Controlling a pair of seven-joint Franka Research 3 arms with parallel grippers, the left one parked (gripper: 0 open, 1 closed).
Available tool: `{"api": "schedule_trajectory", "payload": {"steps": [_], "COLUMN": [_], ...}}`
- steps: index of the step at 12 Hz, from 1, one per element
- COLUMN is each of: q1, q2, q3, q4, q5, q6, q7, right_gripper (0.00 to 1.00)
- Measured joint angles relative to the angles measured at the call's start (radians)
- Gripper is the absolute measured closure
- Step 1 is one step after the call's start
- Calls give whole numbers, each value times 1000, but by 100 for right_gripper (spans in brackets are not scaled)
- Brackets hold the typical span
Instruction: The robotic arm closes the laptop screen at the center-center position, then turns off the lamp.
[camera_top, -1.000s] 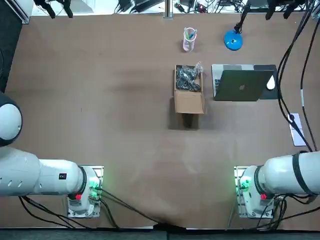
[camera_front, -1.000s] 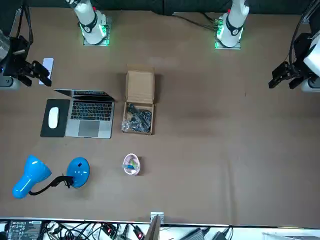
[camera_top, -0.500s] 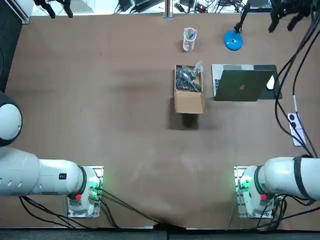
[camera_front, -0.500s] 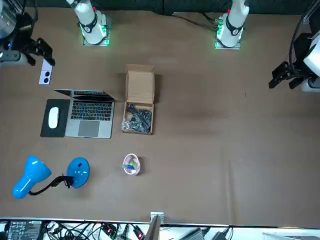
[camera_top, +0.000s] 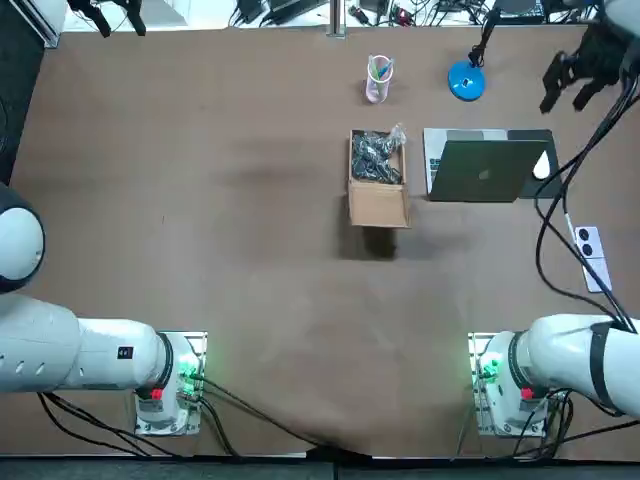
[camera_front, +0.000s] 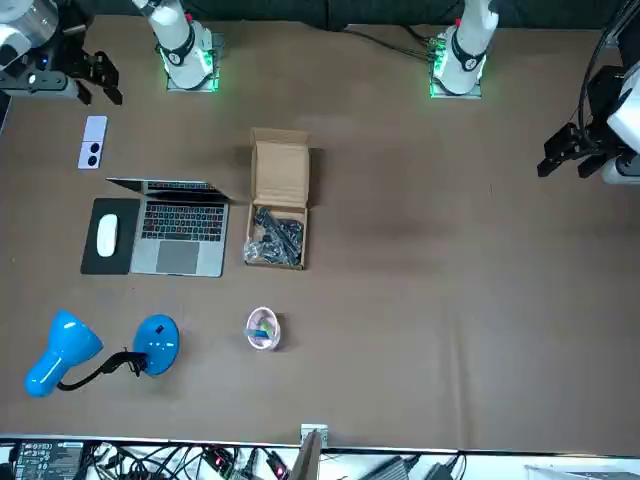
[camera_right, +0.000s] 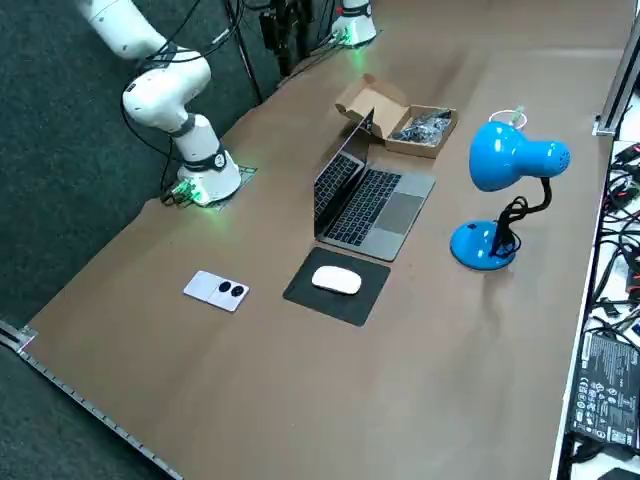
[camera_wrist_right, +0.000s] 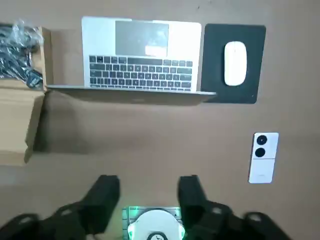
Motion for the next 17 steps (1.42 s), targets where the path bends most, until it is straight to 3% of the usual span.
{"api": "schedule_trajectory", "payload": {"steps": [1,2,6,7,11,17], "q1": [1,4,5,5,11,26], "q2": [-24,-57,-76,-76,-76,-47], "q3": [0,0,0,0,0,1], "q4": [-36,-90,-138,-148,-216,-348], "q5": [0,0,2,3,7,9], "q6": [10,21,31,38,105,309], "q7": [0,0,0,1,1,1], "right_gripper": [33,38,89,98,98,98]}}
